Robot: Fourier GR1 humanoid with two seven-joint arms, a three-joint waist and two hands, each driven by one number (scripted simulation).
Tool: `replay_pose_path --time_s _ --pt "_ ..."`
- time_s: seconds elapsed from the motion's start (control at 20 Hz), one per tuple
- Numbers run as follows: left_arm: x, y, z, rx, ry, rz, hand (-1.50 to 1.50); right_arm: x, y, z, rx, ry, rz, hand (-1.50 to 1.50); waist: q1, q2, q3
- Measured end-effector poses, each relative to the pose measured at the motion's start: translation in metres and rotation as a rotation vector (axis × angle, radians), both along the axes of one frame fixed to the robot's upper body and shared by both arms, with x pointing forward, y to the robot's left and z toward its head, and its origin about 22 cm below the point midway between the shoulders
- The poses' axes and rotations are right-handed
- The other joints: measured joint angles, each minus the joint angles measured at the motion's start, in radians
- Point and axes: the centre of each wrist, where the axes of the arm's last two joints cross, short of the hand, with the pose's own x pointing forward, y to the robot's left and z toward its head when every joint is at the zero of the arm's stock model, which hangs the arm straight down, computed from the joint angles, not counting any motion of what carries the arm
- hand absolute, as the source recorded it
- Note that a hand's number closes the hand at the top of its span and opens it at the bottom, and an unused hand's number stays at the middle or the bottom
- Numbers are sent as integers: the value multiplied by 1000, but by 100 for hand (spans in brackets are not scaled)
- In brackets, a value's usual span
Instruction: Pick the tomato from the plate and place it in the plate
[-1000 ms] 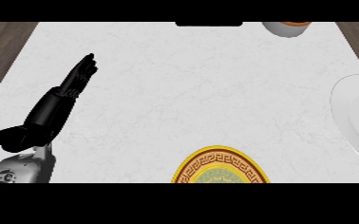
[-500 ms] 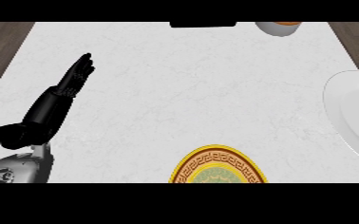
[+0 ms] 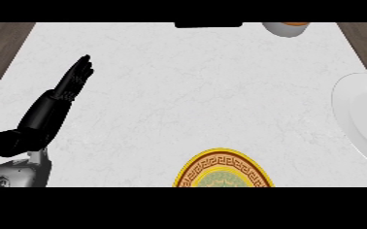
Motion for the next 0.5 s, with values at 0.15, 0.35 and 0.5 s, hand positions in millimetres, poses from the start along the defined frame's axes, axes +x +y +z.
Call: replay_pose_path --time_s 0.15,0.35,0.5 --pt "2 -5 1 -5 0 -7 0 -34 9 5 -9 -6 16 -150 5 2 0" --pt "2 -7 -4 -8 0 -13 0 -67 18 16 -15 2 24 -150 11 4 0" --pt "5 -14 -1 -4 1 -17 0 -81 27 16 -13 14 46 -150 14 5 0"
